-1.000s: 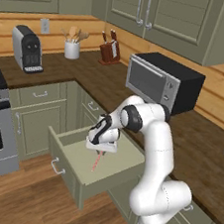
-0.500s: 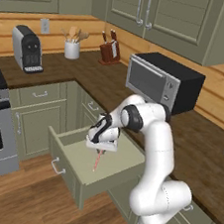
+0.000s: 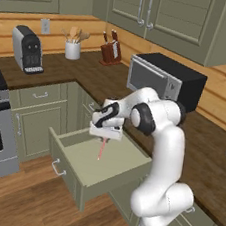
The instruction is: Take a straw from the drawer in front and place it inside the glass cup on the dining counter.
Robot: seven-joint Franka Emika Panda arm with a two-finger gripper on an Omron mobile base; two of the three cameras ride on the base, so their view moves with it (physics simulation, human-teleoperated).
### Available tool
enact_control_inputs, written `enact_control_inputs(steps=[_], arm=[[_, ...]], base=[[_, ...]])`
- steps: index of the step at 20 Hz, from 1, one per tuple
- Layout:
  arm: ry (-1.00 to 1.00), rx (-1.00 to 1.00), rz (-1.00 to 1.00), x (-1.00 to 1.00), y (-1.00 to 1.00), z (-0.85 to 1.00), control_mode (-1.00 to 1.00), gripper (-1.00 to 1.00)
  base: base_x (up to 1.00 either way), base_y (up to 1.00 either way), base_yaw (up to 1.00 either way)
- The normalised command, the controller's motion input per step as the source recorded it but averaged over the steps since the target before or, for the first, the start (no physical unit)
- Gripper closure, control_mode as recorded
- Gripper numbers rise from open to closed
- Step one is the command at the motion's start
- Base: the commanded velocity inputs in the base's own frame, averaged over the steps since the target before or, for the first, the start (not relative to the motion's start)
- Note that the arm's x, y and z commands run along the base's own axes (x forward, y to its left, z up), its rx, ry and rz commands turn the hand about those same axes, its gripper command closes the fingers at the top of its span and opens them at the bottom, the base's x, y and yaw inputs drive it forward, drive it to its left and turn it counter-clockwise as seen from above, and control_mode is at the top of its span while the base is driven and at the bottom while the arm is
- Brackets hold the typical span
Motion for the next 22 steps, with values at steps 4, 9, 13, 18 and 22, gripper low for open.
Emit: enact_control_inputs(steps=[4,9,13,18,22], arm=[[0.00,0.06,0.00,-0.29,-0.11,1.00,-1.00,1.00],[0.00,0.02,0.00,-0.33,-0.11,1.00,-1.00,1.00],[-0.06,0.00,0.00,-0.45,-0.11,1.00,-1.00,1.00],[-0.11,-0.04,0.00,-0.57,-0.16,1.00,-1.00,1.00],[-0.14,-0.06,0.00,-0.77,-0.21,1.00,-1.00,1.00]], base=[[0.00,0.00,0.00],[0.00,0.00,0.00],[0.00,0.00,0.00],[0.00,0.00,0.00],[0.00,0.00,0.00]])
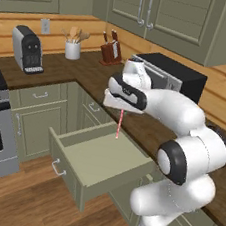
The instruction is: Take a straw from the drawer in front and place it inside the glass cup on the dining counter.
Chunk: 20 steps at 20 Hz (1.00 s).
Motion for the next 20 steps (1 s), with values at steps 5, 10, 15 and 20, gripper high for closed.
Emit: enact_control_inputs(steps=[5,10,15,20], arm=[[-0.16,-0.07,0.00,-0.84,-0.17,0.91,-1.00,1.00],[-0.13,-0.05,0.00,-0.79,-0.09,0.57,-1.00,1.00],[-0.11,0.00,0.00,-0.78,-0.01,0.12,-1.00,1.00],[0.00,0.00,0.00,-0.41,0.00,0.00,-1.00,1.00]], base=[[0.00,0.00,0.00],[0.00,0.00,0.00],[0.00,0.00,0.00],[0.00,0.00,0.00]])
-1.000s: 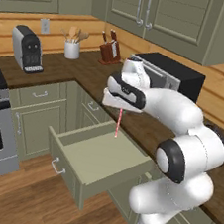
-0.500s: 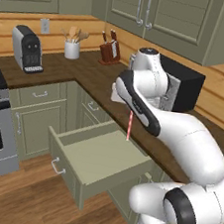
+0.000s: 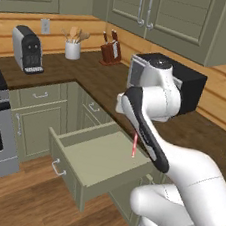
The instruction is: Take a straw from the drawer in front and place it inside the glass cup on the dining counter.
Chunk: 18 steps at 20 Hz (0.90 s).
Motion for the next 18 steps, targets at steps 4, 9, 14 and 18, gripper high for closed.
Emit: enact_control_inputs(steps=[4,9,14,18], arm=[[-0.01,0.00,0.00,-0.17,0.00,0.00,1.00,1.00],[0.00,0.00,0.00,0.00,0.00,0.00,1.00,1.00],[0.00,0.00,0.00,0.00,0.00,0.00,1.00,1.00],[0.00,0.00,0.00,0.00,0.00,0.00,1.00,1.00]], base=[[-0.72,0.01,0.00],[-0.97,0.63,0.29],[-0.33,0.99,0.75],[-0.08,0.97,0.74]])
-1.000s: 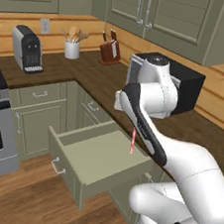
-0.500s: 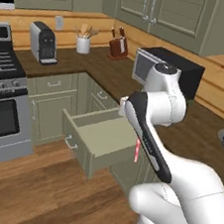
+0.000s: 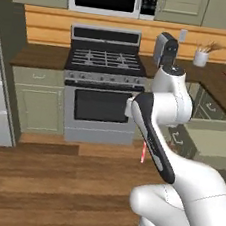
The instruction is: Take a straw from the drawer in front and place it inside the glass cup on the dining counter.
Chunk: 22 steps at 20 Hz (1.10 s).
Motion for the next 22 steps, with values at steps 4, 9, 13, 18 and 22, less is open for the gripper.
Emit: enact_control_inputs(steps=[4,9,13,18,22], arm=[[0.00,0.00,0.00,0.00,0.00,0.00,1.00,1.00],[0.00,0.00,0.00,0.00,0.00,0.00,1.00,1.00],[0.00,0.00,0.00,0.00,0.00,0.00,1.00,1.00],[0.00,0.00,0.00,0.00,0.00,0.00,1.00,1.00],[0.00,0.00,0.00,0.00,0.00,0.00,1.00,1.00]], base=[[0.00,0.99,0.66],[0.00,0.99,0.64],[0.04,0.70,0.61],[0.52,0.10,0.44],[0.86,-0.15,0.32]])
